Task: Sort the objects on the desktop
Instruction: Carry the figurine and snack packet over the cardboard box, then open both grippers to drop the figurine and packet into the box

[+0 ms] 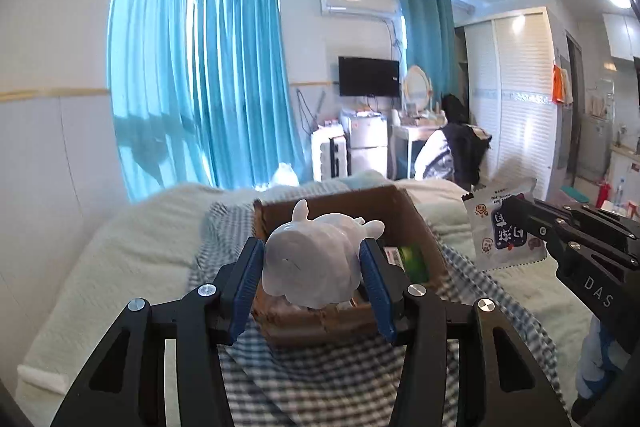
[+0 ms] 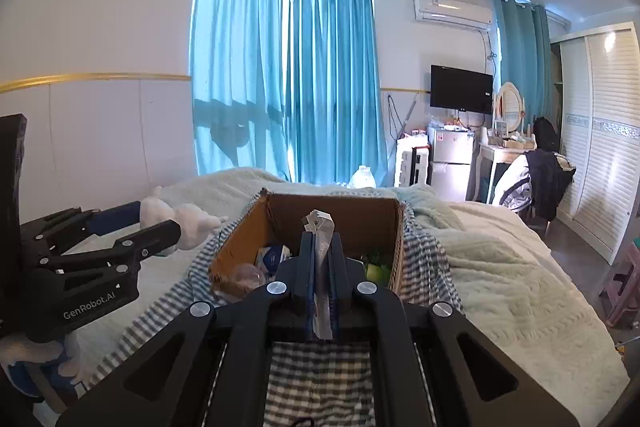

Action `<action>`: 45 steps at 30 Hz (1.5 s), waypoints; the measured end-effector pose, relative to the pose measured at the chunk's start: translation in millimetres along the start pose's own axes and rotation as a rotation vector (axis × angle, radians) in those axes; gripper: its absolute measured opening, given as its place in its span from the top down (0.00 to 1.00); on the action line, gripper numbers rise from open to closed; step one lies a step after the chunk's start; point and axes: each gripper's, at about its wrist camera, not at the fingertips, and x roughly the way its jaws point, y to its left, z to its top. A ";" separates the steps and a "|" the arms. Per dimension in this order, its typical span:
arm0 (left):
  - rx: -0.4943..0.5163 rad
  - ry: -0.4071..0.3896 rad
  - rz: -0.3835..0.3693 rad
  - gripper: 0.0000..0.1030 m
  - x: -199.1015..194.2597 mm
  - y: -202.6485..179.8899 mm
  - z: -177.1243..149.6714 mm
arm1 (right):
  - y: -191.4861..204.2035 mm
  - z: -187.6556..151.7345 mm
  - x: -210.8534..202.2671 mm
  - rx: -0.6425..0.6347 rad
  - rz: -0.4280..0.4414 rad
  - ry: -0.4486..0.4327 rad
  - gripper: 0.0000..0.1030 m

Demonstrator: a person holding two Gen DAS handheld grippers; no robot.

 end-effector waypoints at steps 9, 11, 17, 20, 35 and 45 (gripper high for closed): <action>-0.023 -0.070 0.017 0.51 28.9 14.7 24.0 | -0.9 20.0 32.6 -0.016 -0.011 -0.057 0.95; -0.031 -0.078 0.019 0.51 40.7 18.0 28.5 | -1.4 23.8 42.9 -0.020 -0.012 -0.063 0.95; -0.041 -0.086 0.014 0.51 67.5 21.4 36.5 | -12.5 31.9 69.9 0.006 -0.008 -0.070 0.95; -0.035 -0.090 0.013 0.51 83.2 20.0 39.0 | -20.0 36.0 84.3 0.020 -0.008 -0.075 0.95; -0.040 0.031 -0.010 0.51 186.2 15.2 9.6 | -48.7 12.5 175.2 0.052 0.061 0.024 0.94; -0.059 0.122 -0.019 0.21 223.6 15.0 -15.5 | -66.5 -16.7 225.1 0.101 0.077 0.122 0.67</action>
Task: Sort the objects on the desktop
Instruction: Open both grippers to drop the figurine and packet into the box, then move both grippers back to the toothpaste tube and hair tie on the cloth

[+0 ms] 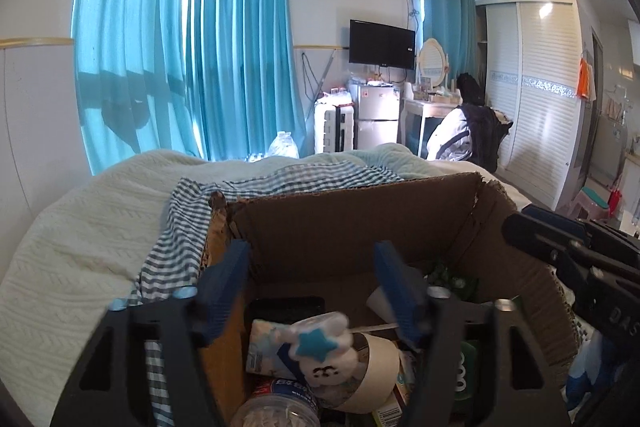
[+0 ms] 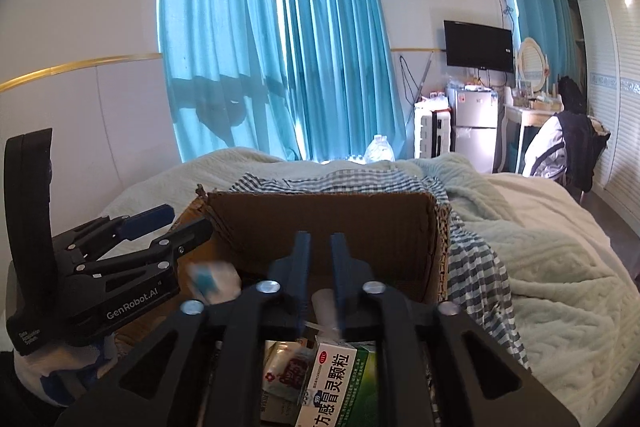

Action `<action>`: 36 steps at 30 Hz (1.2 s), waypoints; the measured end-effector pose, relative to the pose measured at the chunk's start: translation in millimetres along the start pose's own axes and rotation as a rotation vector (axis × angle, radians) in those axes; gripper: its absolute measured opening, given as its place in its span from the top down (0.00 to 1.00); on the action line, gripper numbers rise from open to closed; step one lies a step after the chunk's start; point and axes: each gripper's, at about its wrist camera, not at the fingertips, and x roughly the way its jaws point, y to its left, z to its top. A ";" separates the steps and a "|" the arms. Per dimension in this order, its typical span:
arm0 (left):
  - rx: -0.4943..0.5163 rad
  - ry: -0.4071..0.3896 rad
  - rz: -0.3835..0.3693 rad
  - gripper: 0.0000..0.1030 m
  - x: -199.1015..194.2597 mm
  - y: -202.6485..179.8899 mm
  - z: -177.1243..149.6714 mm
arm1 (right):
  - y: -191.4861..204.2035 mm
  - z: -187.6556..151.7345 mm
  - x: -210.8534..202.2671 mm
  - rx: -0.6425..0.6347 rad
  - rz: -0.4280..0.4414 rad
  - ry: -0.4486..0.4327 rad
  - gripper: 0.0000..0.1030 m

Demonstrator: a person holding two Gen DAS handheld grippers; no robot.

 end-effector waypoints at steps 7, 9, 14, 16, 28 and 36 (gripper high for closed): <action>-0.018 -0.051 0.052 0.00 -22.9 6.7 -3.0 | 0.8 -0.2 -8.8 0.011 -0.012 -0.043 0.30; -0.034 -0.065 0.056 0.00 -31.0 11.3 -0.4 | 3.1 1.2 -22.7 0.021 -0.006 -0.074 0.19; -0.066 -0.105 0.075 0.00 -60.1 19.0 13.1 | 5.2 7.4 -59.6 0.066 -0.005 -0.157 0.00; -0.075 -0.127 0.073 0.00 -72.4 19.3 17.5 | 9.0 10.6 -70.9 0.070 -0.002 -0.165 0.00; -0.097 -0.214 0.160 0.00 -141.9 11.0 14.4 | 24.0 -5.2 -138.7 0.046 0.006 -0.181 0.00; -0.129 -0.209 0.179 0.00 -158.9 6.6 -1.0 | 24.2 -47.4 -159.5 0.033 -0.011 -0.082 0.00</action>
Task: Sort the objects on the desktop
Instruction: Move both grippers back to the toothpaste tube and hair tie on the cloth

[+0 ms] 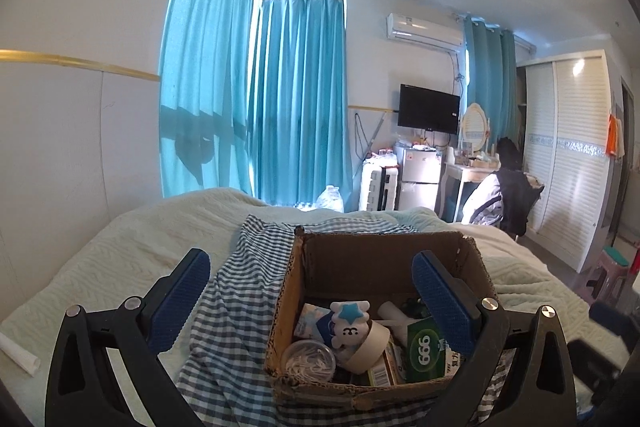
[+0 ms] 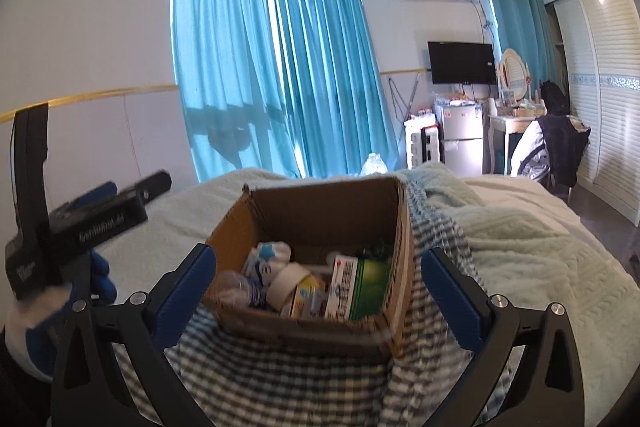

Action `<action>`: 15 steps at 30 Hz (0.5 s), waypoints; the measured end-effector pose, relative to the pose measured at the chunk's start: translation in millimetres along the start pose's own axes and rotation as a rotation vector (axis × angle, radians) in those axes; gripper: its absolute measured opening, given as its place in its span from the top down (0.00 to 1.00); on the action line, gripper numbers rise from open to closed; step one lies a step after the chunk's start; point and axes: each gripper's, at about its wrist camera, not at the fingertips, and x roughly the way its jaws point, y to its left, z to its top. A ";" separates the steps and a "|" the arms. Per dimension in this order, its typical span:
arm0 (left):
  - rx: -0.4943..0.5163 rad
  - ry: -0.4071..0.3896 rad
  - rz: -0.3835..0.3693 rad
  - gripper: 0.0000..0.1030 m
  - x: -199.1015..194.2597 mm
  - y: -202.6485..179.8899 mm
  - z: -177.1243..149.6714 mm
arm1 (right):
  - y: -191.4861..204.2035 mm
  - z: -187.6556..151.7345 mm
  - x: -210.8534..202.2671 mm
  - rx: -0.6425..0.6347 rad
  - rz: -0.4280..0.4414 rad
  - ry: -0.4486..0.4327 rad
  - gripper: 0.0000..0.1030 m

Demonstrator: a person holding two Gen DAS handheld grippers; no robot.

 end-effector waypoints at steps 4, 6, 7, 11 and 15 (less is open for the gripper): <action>-0.001 0.011 0.011 0.00 -9.0 0.9 -5.9 | -1.7 -10.1 -7.0 -0.004 -0.007 0.031 0.00; 0.009 0.019 0.019 0.00 -13.7 1.8 -9.9 | -1.4 -13.8 -9.0 -0.008 0.004 0.042 0.00; 0.012 0.032 0.015 0.00 -16.6 3.3 -13.8 | -0.2 -15.2 -9.2 -0.012 0.005 0.046 0.00; 0.042 0.103 -0.030 0.00 -27.2 5.8 -34.8 | 6.0 -25.0 -7.8 -0.030 0.041 0.088 0.00; 0.075 0.164 -0.071 0.00 -37.4 3.8 -59.7 | 10.0 -36.4 -0.9 -0.037 0.073 0.141 0.00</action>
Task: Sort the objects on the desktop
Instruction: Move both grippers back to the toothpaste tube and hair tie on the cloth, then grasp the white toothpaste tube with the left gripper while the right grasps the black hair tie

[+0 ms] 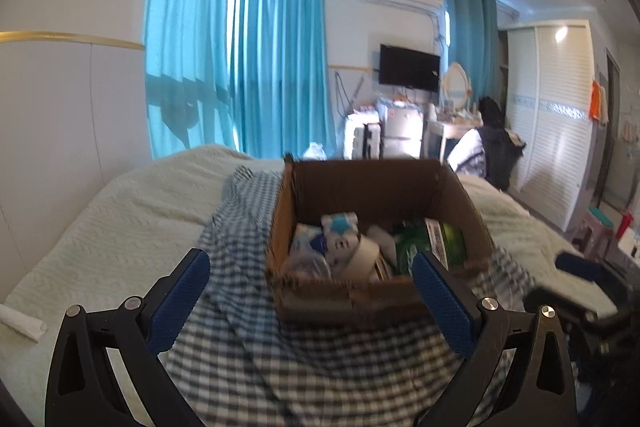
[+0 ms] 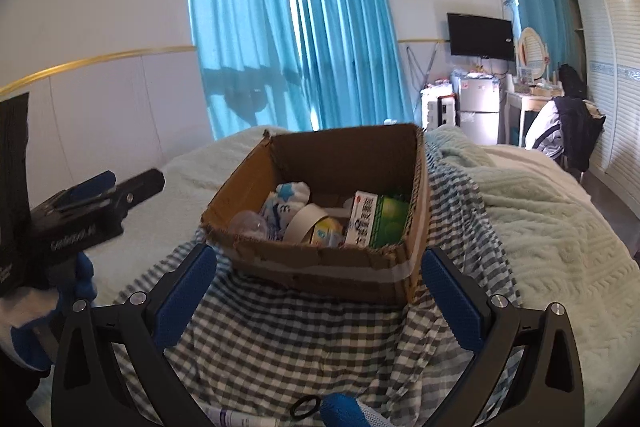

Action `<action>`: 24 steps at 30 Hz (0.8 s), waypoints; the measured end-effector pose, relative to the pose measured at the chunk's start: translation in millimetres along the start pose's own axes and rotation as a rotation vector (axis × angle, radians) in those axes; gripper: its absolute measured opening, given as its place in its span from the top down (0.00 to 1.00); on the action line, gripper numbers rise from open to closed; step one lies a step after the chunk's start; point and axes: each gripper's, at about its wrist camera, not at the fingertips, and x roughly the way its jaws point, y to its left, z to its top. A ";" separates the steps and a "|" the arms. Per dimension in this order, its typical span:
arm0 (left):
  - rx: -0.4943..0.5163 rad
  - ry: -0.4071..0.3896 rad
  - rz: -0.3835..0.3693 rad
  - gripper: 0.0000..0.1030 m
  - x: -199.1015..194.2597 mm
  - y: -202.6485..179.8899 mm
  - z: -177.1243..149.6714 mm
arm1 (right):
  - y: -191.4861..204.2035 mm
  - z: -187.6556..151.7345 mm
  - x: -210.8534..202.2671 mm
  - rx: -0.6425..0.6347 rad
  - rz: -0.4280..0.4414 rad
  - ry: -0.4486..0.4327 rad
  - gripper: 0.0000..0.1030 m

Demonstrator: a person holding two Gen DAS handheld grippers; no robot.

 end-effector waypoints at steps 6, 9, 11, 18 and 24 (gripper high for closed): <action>0.067 0.103 -0.043 0.00 -2.3 -13.6 -39.0 | 6.2 -17.6 8.9 -0.046 0.017 0.070 0.00; 0.079 0.151 -0.054 0.00 -1.8 -16.6 -53.8 | 7.6 -23.6 13.9 -0.060 0.019 0.100 0.06; 0.092 0.192 -0.062 0.00 0.4 -17.0 -64.9 | 1.8 -28.0 18.4 -0.046 0.027 0.121 0.07; 0.143 0.336 -0.145 0.00 11.2 -34.8 -112.7 | -4.3 -46.2 43.4 -0.041 0.053 0.215 0.17; 0.253 0.400 -0.216 0.05 17.7 -63.0 -139.0 | 4.3 -67.0 76.7 -0.104 0.098 0.347 0.47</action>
